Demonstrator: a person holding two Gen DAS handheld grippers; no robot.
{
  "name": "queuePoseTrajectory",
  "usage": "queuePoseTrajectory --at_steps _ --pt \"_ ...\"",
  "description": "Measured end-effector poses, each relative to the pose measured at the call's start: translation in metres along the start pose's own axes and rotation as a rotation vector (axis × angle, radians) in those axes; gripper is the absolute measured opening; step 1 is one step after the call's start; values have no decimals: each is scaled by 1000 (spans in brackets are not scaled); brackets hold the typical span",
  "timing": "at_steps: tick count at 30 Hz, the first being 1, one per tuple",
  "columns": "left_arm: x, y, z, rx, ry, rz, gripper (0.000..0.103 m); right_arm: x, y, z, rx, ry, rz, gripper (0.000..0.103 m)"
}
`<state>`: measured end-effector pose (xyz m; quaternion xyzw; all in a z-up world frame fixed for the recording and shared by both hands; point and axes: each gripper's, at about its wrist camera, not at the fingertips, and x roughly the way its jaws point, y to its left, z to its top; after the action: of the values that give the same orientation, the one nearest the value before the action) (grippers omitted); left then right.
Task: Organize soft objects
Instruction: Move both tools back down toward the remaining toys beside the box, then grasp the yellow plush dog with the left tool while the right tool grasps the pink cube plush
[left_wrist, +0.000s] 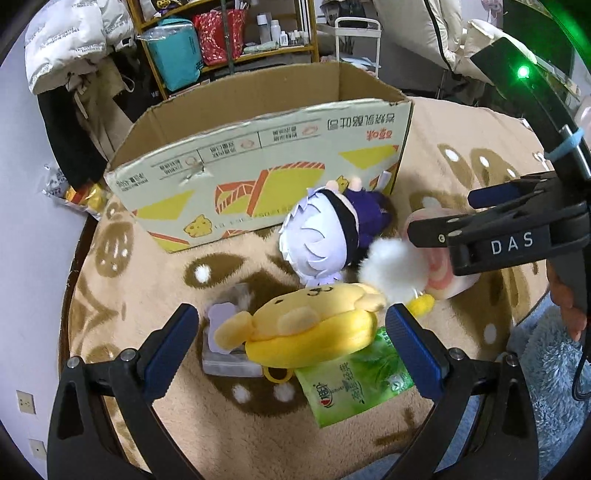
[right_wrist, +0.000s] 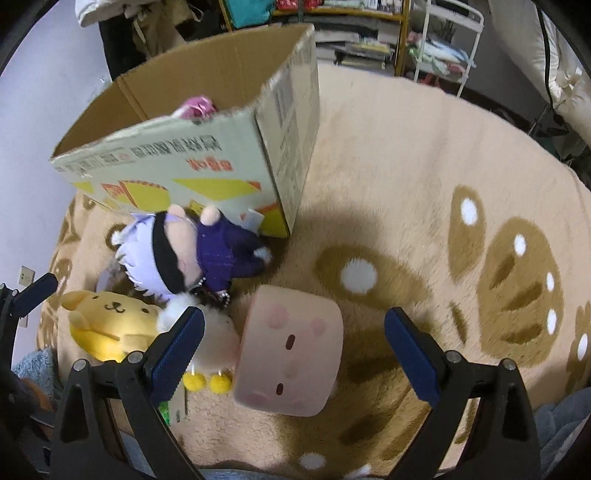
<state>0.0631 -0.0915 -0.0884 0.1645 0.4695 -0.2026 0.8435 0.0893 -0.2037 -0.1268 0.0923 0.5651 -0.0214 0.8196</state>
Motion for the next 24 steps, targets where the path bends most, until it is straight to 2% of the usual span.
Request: queuePoseTrajectory --at_steps 5,14,17,20,24 --pt "9 5 1 -17 21 -2 100 5 -6 0 40 26 24 101" --pt "21 17 -1 -87 36 -49 99 10 -22 -4 75 66 68 67" --pt "21 14 -3 -77 37 -87 88 10 -22 -6 67 69 79 59" --pt "19 9 -4 -64 32 -111 75 8 -19 -7 40 64 62 57" --pt "15 12 -3 -89 27 -124 71 8 -12 -7 24 56 43 57"
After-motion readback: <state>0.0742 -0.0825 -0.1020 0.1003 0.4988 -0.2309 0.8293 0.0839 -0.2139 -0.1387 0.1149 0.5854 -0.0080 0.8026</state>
